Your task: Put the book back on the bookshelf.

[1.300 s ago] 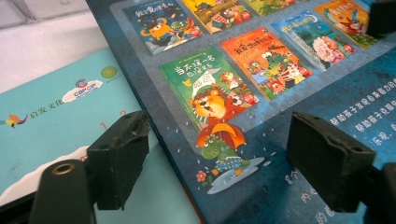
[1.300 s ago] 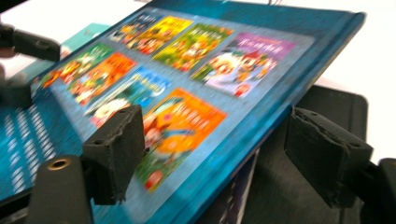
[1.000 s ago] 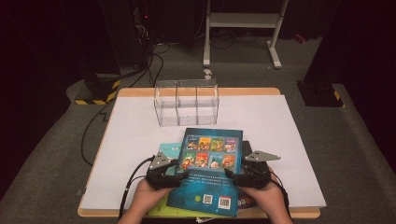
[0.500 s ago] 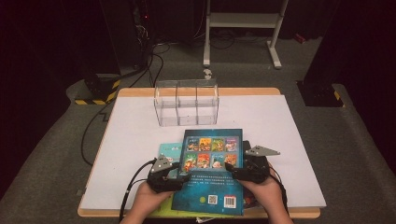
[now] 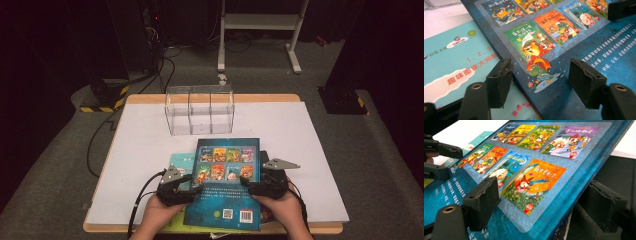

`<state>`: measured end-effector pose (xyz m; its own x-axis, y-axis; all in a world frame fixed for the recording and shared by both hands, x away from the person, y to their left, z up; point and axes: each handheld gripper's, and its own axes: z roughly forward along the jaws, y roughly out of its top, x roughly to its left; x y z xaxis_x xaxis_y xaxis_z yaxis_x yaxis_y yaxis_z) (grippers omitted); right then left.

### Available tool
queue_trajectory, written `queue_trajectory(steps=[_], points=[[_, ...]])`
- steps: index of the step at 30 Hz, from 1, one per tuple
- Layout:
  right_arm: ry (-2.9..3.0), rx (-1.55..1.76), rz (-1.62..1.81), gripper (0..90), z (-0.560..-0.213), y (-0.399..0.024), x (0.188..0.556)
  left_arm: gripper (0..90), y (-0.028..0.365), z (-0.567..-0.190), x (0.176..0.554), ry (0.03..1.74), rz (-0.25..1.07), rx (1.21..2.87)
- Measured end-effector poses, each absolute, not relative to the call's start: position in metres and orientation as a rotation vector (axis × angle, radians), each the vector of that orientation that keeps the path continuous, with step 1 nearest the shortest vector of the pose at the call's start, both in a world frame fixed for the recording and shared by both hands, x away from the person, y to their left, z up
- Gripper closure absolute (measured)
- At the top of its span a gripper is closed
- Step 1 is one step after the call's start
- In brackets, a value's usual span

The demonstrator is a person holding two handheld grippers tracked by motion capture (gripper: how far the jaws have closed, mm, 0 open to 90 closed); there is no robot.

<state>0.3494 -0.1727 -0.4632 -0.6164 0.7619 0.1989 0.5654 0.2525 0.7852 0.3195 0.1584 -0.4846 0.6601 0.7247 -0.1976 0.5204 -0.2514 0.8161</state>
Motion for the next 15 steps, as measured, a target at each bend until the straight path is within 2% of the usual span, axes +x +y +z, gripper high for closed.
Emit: queue_trajectory(steps=[7,11,15], points=[[2.301,1.289,1.299,23.8,-0.4619,-0.1735,0.3469,36.1,0.1592,-0.4852,0.3202,0.991,0.251,1.918],[2.304,1.319,1.309,33.8,-0.4585,-0.1781,0.3453,36.0,0.1595,-0.4853,0.3205,0.993,0.248,1.919],[2.291,1.303,1.295,37.2,-0.4561,-0.179,0.3429,33.8,0.1598,-0.4862,0.3221,1.001,0.231,1.915]])
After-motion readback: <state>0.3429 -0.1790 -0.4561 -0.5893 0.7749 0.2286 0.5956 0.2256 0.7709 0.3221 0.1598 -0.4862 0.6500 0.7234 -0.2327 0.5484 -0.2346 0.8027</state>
